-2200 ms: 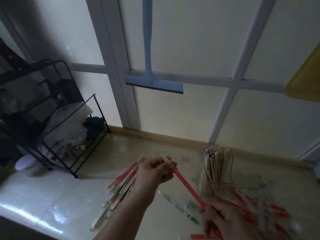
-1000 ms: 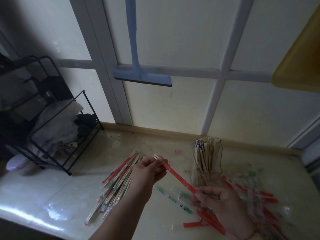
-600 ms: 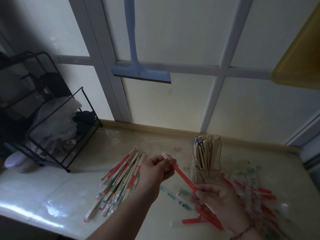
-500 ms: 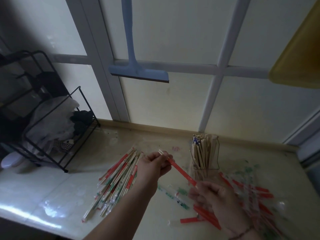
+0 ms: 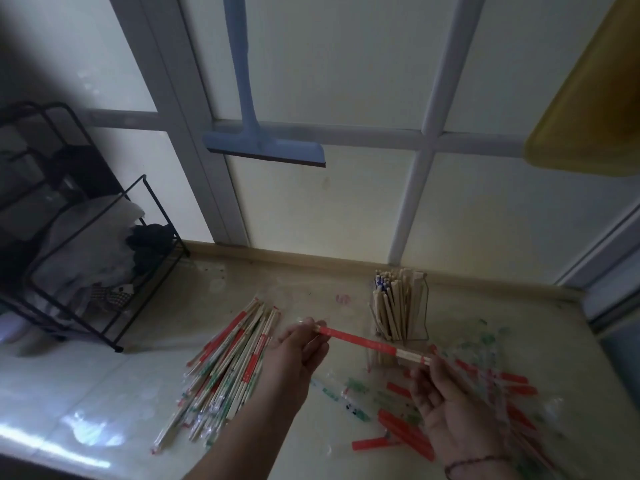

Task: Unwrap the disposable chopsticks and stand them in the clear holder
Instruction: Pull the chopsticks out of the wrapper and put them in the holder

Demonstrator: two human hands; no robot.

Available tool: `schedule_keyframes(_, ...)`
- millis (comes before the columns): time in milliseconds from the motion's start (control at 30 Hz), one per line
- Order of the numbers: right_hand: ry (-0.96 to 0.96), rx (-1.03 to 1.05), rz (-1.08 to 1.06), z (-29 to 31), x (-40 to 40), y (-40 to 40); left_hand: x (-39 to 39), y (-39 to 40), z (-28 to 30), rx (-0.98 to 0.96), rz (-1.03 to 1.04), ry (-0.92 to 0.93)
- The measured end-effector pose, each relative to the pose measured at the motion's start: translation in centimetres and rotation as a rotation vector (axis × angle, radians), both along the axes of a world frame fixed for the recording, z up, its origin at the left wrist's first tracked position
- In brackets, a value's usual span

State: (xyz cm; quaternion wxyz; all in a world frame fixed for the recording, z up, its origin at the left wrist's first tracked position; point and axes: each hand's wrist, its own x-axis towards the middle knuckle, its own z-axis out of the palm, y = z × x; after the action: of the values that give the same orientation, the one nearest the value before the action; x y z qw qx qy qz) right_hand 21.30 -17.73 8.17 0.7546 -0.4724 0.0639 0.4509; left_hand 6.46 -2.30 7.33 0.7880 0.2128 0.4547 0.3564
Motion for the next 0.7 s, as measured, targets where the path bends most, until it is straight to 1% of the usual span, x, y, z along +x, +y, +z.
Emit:
schedule_keyframes(67, -0.043, -0.054, -0.039, -0.3, 1.3, -0.8, -0.5, 0.8, -0.9, -0.025, 0.069, -0.003)
schedule_keyframes(167, -0.122, -0.102, -0.114, -0.2, 4.6, -2.4, -1.6, 2.2, -2.1, -0.04, 0.202, 0.047)
schedule_keyframes(233, -0.205, -0.107, -0.151, 0.9, 6.9, -3.9, -2.7, 2.9, -3.1, -0.05, 0.289, 0.102)
schedule_keyframes(300, -0.327, -0.095, -0.147, 2.6, 9.3, -5.0, -3.7, 3.2, -4.7, -0.041, 0.306, 0.171)
schedule_keyframes(400, -0.671, -0.203, -0.109, 5.5, 13.1, -5.1, -4.3, 2.5, -7.7, 0.005, 0.208, 0.32)
schedule_keyframes(500, -1.147, -0.33, -0.003, 8.5, 14.6, -2.4, -3.6, 1.3, -10.3, 0.103, 0.085, 0.502)
schedule_keyframes(567, -1.455, -0.392, 0.136, 9.6, 13.9, 0.5, -2.9, 0.5, -11.2, 0.209, -0.041, 0.635)
schedule_keyframes(600, -1.562, -0.411, 0.2, 9.7, 13.4, 1.9, -2.6, 0.3, -11.4, 0.271, -0.104, 0.696)
schedule_keyframes(633, -1.629, -0.411, 0.255, 9.6, 12.7, 3.3, -2.4, 0.2, -11.5, 0.325, -0.148, 0.747)
schedule_keyframes(700, -1.696, -0.442, 0.36, 8.8, 11.2, 5.7, -2.3, 0.2, -11.6, 0.429, -0.24, 0.888)
